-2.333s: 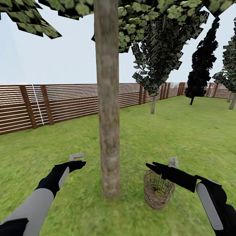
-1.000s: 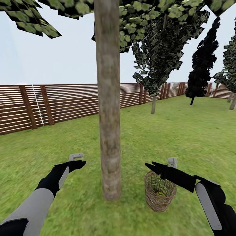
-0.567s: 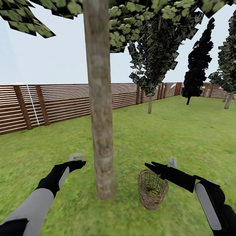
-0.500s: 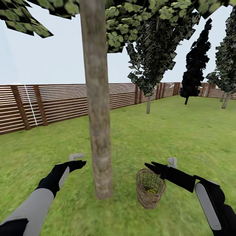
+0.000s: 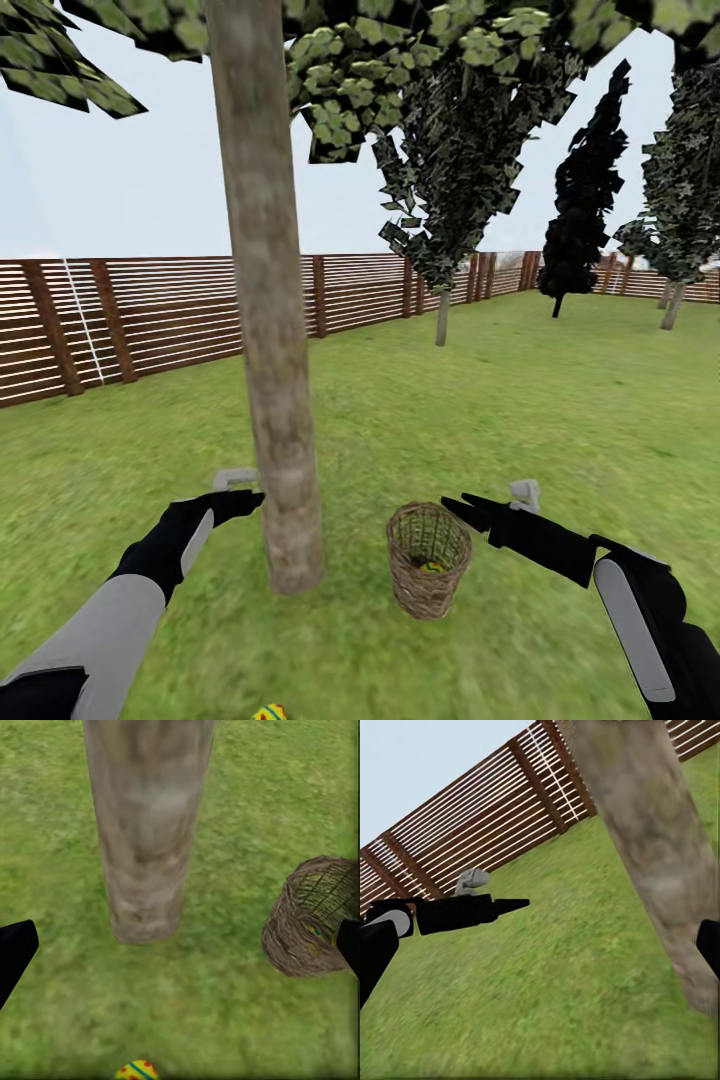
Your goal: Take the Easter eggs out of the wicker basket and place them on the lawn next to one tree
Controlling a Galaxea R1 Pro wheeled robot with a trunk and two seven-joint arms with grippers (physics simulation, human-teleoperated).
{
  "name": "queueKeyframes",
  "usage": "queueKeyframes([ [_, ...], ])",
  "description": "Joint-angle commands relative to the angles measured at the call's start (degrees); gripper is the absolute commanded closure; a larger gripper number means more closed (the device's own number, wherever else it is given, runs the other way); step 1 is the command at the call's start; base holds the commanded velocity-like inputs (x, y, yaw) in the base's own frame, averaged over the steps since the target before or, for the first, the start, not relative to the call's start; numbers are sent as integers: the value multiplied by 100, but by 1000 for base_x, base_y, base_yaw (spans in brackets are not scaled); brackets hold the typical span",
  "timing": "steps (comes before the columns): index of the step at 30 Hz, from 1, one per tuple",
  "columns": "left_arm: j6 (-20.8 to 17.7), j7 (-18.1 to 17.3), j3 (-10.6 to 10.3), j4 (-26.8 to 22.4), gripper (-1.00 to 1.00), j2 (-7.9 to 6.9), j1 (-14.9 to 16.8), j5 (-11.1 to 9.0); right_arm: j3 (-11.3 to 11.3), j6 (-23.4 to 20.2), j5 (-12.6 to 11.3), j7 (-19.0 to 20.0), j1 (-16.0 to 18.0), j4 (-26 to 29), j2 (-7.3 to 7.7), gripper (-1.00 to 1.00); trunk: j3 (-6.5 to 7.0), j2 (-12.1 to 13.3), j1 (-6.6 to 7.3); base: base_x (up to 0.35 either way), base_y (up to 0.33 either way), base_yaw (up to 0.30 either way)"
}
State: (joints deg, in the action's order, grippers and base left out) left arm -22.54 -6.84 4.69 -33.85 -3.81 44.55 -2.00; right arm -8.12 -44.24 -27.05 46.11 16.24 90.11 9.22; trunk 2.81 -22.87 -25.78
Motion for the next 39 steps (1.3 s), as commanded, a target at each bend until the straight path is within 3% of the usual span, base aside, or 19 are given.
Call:
queueKeyframes([
  [1, -40, -22, 24, -8, -100, 3, 1, -20, -5, -32, -19, 11, 2, -2, 1, -100, -3, -5, -1, -152, -280, -54],
  [16, -31, -2, 15, 1, -100, -3, 1, -20, -5, -32, -27, 20, 2, -2, -1, -100, 23, -5, -1, 58, -290, -236],
  [23, -31, 281, -34, 7, -100, 3, 1, -13, -3, -32, -21, 20, 2, -2, -22, -100, 31, -5, -1, 216, -256, -263],
  [39, -31, 340, -55, 10, -100, 3, 1, -11, -13, -32, -19, 36, 2, -2, -81, -100, 31, -5, -1, 249, -228, -28],
])
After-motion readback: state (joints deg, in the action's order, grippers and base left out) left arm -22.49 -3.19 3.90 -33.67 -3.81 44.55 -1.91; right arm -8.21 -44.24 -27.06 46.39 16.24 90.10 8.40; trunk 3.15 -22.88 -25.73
